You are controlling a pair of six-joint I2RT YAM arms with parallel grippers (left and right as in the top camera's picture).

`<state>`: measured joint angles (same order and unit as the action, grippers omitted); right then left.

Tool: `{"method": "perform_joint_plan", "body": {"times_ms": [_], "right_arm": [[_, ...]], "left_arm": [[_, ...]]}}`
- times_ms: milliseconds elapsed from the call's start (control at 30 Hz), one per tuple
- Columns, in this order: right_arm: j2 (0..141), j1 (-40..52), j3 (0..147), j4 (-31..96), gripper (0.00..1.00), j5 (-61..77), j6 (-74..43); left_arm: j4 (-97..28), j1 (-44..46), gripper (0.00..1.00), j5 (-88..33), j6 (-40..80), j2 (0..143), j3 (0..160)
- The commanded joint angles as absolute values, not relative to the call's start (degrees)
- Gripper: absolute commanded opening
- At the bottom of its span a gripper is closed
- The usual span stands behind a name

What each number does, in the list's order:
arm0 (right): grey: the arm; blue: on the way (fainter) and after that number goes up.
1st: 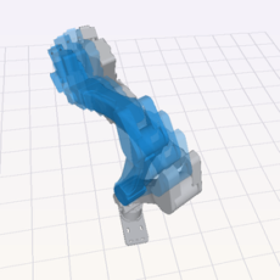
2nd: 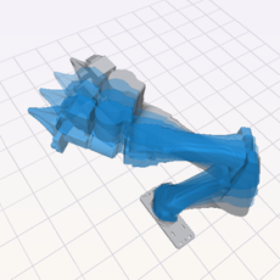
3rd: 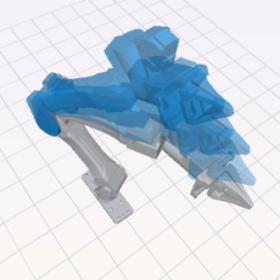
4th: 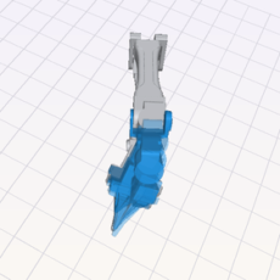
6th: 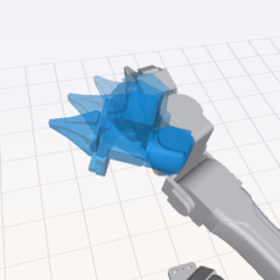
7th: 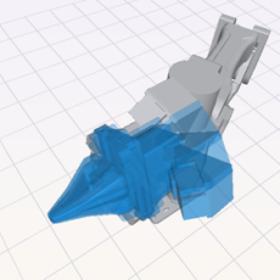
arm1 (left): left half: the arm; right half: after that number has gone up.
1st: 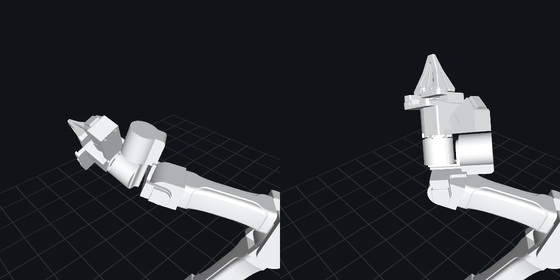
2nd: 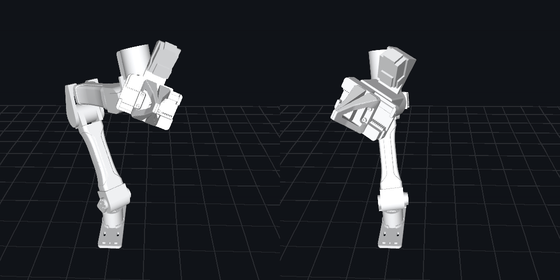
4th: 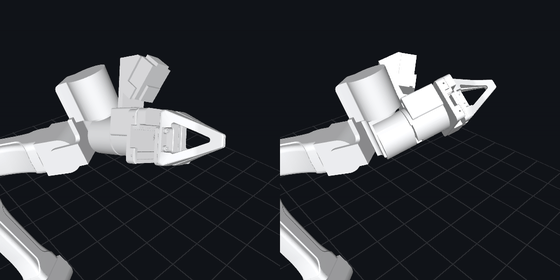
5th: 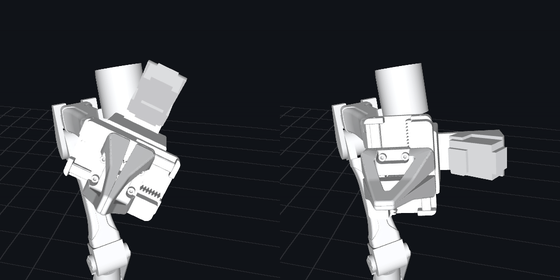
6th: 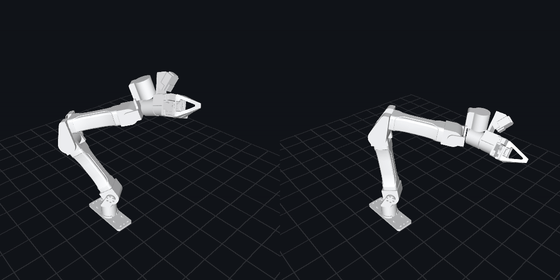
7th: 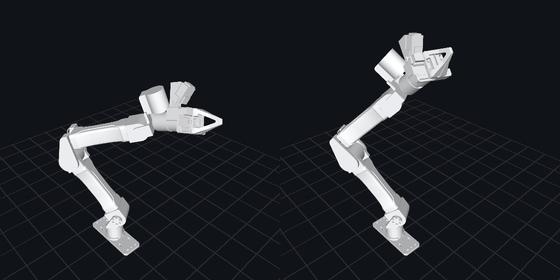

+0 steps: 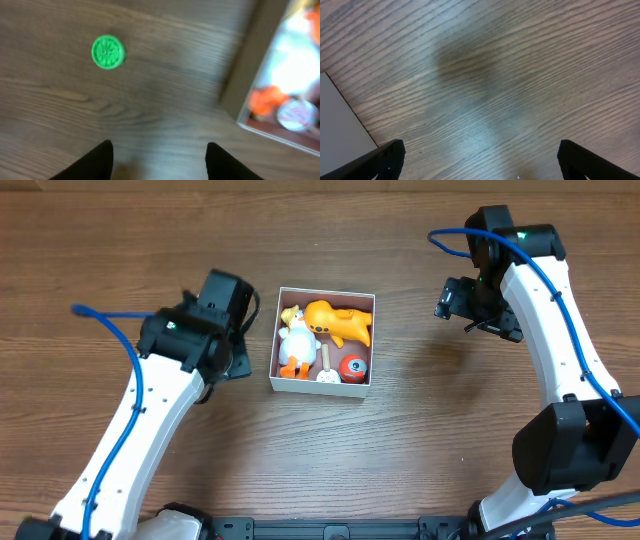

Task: Pack container
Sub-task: 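Open the left gripper and move it back to the green wheel, then lower the left gripper onto the green spiky wheel and grasp it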

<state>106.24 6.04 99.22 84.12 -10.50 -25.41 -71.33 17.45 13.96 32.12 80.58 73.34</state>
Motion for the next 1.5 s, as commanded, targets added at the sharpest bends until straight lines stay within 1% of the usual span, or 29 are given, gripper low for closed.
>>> {"method": "perform_joint_plan", "body": {"times_ms": [0, 67, 233, 300, 367, 400, 433, 467, 767, 933, 1467], "right_arm": [[104.1, 6.0, 100.4, 84.1, 1.0, -10.9, -25.3], [104.1, 6.0, 100.4, 84.1, 1.0, -10.9, -25.3], [104.1, 6.0, 100.4, 84.1, 1.0, -10.9, -25.3], [104.1, 6.0, 100.4, 84.1, 1.0, -10.9, -25.3], [104.1, 6.0, 100.4, 84.1, 1.0, -10.9, -25.3], [104.1, 6.0, 100.4, 84.1, 1.0, -10.9, -25.3], [104.1, 6.0, 100.4, 84.1, 1.0, -10.9, -25.3], [104.1, 6.0, 100.4, 84.1, 1.0, -10.9, -25.3], [104.1, 6.0, 100.4, 84.1, 1.0, -10.9, -25.3], [104.1, 6.0, 100.4, 84.1, 1.0, -10.9, -25.3], [104.1, 6.0, 100.4, 84.1, 1.0, -10.9, -25.3]], "left_arm": [[-66.9, 10.5, 0.57, 14.7, 33.8, 81.3, 66.8], [-64.6, 6.7, 0.57, 12.0, 31.4, 82.2, 65.8], [-60.3, -3.4, 0.61, -2.1, 21.5, 85.1, 65.7], [-59.6, -5.6, 0.63, -2.9, 20.0, 86.2, 65.7], [-59.3, -7.1, 0.67, -2.2, 18.7, 87.4, 65.7], [-59.2, -7.8, 0.7, -1.6, 18.6, 88.0, 65.7], [-59.0, -8.4, 0.76, -1.0, 18.6, 88.7, 65.7], [-58.8, -9.0, 0.79, -0.9, 18.2, 89.4, 65.7], [-56.8, -10.6, 0.81, -1.1, 17.8, 97.4, 65.7], [-53.0, -10.6, 0.78, -0.3, 17.8, 100.5, 65.7], [-49.1, -10.6, 0.77, 2.3, 18.0, 101.2, 65.7]]}}
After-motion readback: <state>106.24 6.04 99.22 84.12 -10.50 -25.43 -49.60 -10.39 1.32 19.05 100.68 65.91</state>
